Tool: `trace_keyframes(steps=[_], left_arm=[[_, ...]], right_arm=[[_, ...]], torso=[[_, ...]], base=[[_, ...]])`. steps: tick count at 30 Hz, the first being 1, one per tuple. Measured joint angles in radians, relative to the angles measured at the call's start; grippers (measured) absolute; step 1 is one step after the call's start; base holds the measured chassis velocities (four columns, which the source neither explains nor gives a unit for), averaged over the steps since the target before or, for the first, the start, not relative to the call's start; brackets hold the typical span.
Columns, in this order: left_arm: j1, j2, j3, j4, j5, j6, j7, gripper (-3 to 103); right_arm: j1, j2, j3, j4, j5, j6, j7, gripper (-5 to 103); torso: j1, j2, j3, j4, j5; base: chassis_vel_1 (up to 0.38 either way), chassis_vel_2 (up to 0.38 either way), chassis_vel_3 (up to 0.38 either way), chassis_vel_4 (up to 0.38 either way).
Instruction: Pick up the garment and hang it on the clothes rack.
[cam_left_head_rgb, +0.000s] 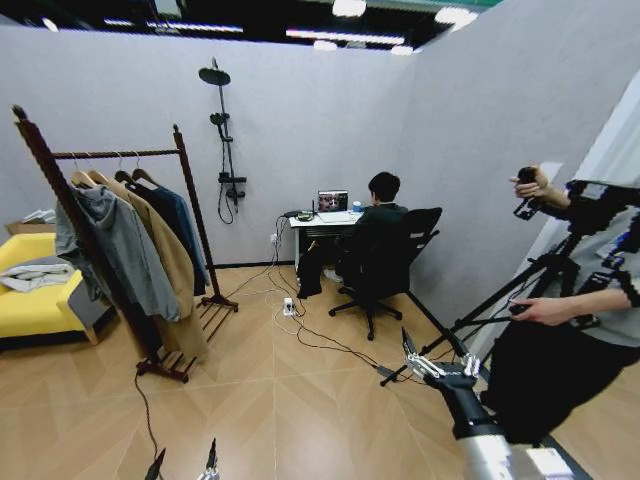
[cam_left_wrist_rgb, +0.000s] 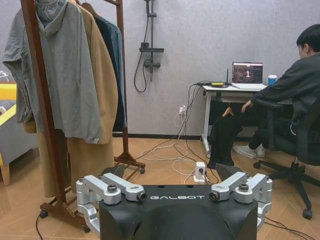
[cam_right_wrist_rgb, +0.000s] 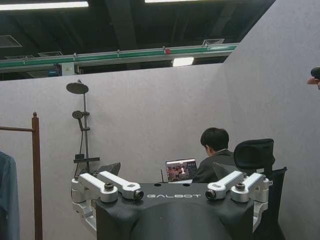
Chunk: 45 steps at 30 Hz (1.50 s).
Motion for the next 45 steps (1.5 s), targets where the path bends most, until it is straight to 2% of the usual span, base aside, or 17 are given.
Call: trace_keyframes(steps=[7, 13, 37, 45], left_arm=[[0.000, 0.000, 0.000, 0.000, 0.000, 0.000, 0.000, 100], [0.000, 0.000, 0.000, 0.000, 0.000, 0.000, 0.000, 100], [0.000, 0.000, 0.000, 0.000, 0.000, 0.000, 0.000, 100], [0.000, 0.000, 0.000, 0.000, 0.000, 0.000, 0.000, 100]], right_arm=[[-0.005, -0.005, -0.006, 0.021, 0.022, -0.066, -0.001, 100], [-0.013, -0.003, -0.013, 0.021, 0.021, -0.085, -0.003, 100], [-0.027, 0.001, -0.022, 0.023, 0.036, -0.114, -0.003, 100], [-0.005, -0.014, -0.014, 0.023, 0.071, -0.131, 0.016, 100]], torso=[[0.000, 0.000, 0.000, 0.0000, -0.0001], [0.000, 0.000, 0.000, 0.0000, 0.0000], [0.000, 0.000, 0.000, 0.0000, 0.0000], [0.000, 0.000, 0.000, 0.0000, 0.0000]], base=[[0.000, 0.000, 0.000, 0.000], [0.000, 0.000, 0.000, 0.000], [0.000, 0.000, 0.000, 0.000], [0.000, 0.000, 0.000, 0.000]])
